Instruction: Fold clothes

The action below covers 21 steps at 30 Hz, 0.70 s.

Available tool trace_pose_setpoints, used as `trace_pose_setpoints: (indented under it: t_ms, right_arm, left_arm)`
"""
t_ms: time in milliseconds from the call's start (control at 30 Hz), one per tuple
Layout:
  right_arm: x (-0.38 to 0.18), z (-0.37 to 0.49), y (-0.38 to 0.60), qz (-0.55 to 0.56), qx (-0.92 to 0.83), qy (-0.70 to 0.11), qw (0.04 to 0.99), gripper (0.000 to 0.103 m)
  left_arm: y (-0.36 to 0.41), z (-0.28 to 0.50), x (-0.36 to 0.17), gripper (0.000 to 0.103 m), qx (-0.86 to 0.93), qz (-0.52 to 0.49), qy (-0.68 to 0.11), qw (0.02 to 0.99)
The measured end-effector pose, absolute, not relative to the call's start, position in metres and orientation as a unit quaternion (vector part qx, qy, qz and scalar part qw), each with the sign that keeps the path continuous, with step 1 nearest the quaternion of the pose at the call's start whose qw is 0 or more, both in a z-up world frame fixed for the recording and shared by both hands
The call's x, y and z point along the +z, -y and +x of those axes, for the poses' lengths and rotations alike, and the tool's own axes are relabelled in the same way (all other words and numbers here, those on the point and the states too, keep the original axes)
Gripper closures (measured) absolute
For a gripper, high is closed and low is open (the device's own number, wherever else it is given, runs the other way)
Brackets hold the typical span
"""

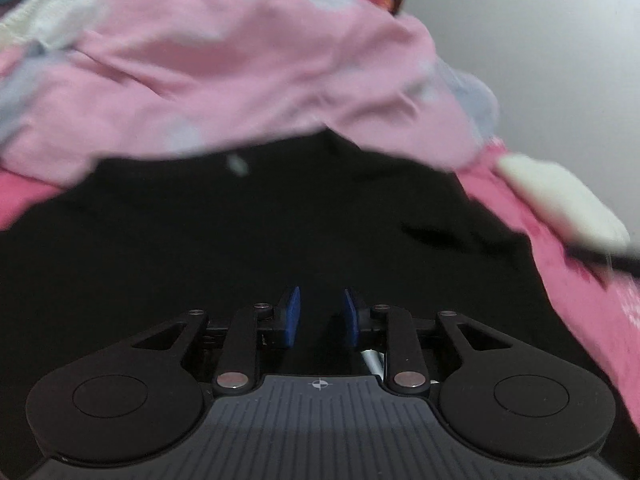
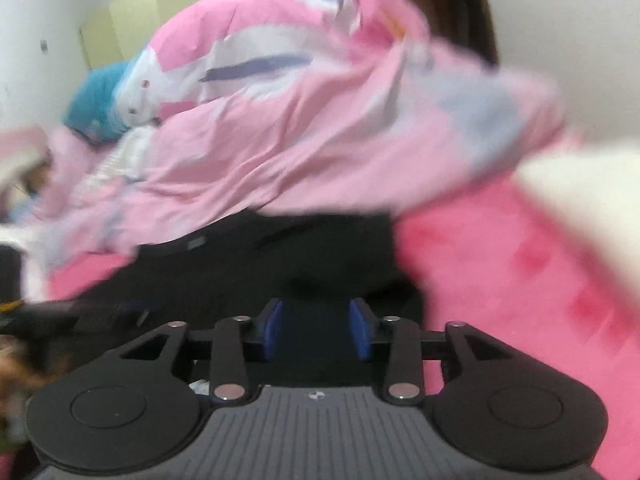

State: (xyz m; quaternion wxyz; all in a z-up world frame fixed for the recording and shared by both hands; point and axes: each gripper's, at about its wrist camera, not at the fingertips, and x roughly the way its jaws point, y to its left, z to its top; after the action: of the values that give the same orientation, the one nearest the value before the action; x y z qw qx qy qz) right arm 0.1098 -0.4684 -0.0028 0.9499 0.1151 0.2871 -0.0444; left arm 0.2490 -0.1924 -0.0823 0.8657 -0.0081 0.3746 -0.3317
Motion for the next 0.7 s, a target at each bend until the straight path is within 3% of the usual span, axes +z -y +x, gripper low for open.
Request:
trace_pose_setpoints:
  t_ms: [267,367,467,567,700]
  right_arm:
    - [-0.046,0.179,0.544,0.216,-0.036,-0.311,0.925,0.062]
    - [-0.056,0.187,0.537,0.204,-0.035,-0.319,0.925,0.07]
    - [-0.055,0.18,0.53,0.193,-0.035,-0.308,0.931,0.095]
    - [-0.046,0.168,0.519,0.171,-0.018,-0.286,0.943,0.101]
    - [-0.039,0.156,0.496,0.135,0.02,-0.284,0.949,0.101]
  left_arm:
    - [0.197,0.241,-0.098,0.078,-0.33,-0.023,-0.338,0.881]
    - [0.194,0.241,-0.099,0.078,-0.332,-0.035,-0.336,0.881]
    - [0.191,0.241,-0.101,0.078,-0.334,-0.045,-0.334,0.88]
    - [0.189,0.242,-0.101,0.078,-0.335,-0.053,-0.334,0.88]
    - [0.186,0.242,-0.102,0.078,-0.336,-0.064,-0.335,0.878]
